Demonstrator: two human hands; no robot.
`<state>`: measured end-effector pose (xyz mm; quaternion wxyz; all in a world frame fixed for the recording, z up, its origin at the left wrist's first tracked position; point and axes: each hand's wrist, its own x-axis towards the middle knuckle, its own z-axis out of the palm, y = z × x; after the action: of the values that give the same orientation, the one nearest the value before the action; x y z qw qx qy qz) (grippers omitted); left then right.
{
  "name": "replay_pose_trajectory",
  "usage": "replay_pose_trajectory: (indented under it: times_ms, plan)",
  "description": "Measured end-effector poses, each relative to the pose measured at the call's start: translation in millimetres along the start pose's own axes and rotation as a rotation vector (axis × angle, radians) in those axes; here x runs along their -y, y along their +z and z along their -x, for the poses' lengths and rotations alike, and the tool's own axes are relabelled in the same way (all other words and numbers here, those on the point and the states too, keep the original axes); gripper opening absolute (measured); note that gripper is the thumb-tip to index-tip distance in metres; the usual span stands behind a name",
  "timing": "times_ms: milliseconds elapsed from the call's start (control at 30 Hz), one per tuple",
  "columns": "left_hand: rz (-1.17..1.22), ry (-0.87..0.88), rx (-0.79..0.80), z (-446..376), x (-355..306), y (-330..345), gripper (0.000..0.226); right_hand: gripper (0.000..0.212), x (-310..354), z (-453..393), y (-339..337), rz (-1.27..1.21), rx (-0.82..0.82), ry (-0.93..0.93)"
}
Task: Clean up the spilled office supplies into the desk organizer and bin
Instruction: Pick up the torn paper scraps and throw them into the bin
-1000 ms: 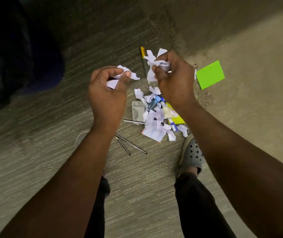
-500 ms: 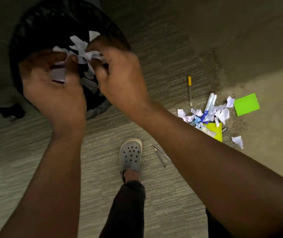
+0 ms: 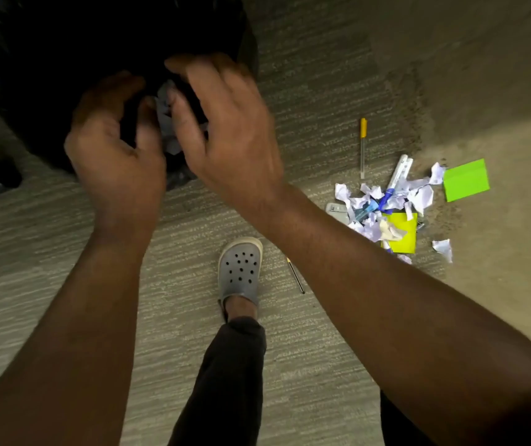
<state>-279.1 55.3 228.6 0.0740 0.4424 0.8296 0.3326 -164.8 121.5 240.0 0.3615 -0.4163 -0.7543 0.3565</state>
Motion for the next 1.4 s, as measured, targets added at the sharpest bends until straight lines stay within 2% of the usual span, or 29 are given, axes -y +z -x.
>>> replay_pose_trajectory:
  times_ms: [100, 167, 333, 467, 567, 733, 867, 933, 1033, 1200, 1300, 1400]
  plan:
    - [0.068, 0.222, -0.072, 33, -37, 11, 0.022, 0.017, -15, 32, -30, 0.015, -0.085, 0.001]
    - [0.125, 0.324, -0.018, 58, -59, 28, 0.019, 0.015, -34, 59, -53, 0.053, -0.075, 0.100]
    - [0.201, 0.210, 0.292, 115, -92, 93, 0.020, 0.016, -103, 135, -105, 0.164, -0.067, 0.489]
    - [0.072, 0.158, 0.594, 146, -91, 150, 0.026, 0.027, -171, 187, -144, 0.317, 0.027, 0.705]
    - [-0.055, 0.113, 0.763, 160, -84, 192, 0.036, 0.038, -222, 208, -171, 0.396, 0.126, 0.810]
    - [-0.204, 0.131, 0.968, 165, -70, 263, 0.060, 0.070, -300, 214, -198, 0.475, 0.212, 0.886]
    - [-0.346, 0.197, 1.105, 168, -65, 312, 0.076, 0.102, -353, 202, -206, 0.613, 0.332, 0.798]
    - [-0.377, 0.249, 1.139, 171, -69, 331, 0.075, 0.109, -371, 194, -206, 0.666, 0.404, 0.747]
    - [-0.407, 0.322, 1.135, 175, -77, 349, 0.072, 0.103, -383, 185, -197, 0.643, 0.430, 0.704]
    - [-0.306, 0.334, 1.114, 178, -84, 357, 0.052, 0.066, -385, 176, -185, 0.668, 0.442, 0.664]
    - [-0.209, 0.259, 1.069, 175, -82, 357, 0.038, 0.043, -381, 173, -183, 0.612, 0.437, 0.661]
    - [-0.173, 0.158, 0.996, 169, -79, 357, 0.029, 0.036, -374, 174, -180, 0.642, 0.445, 0.616]
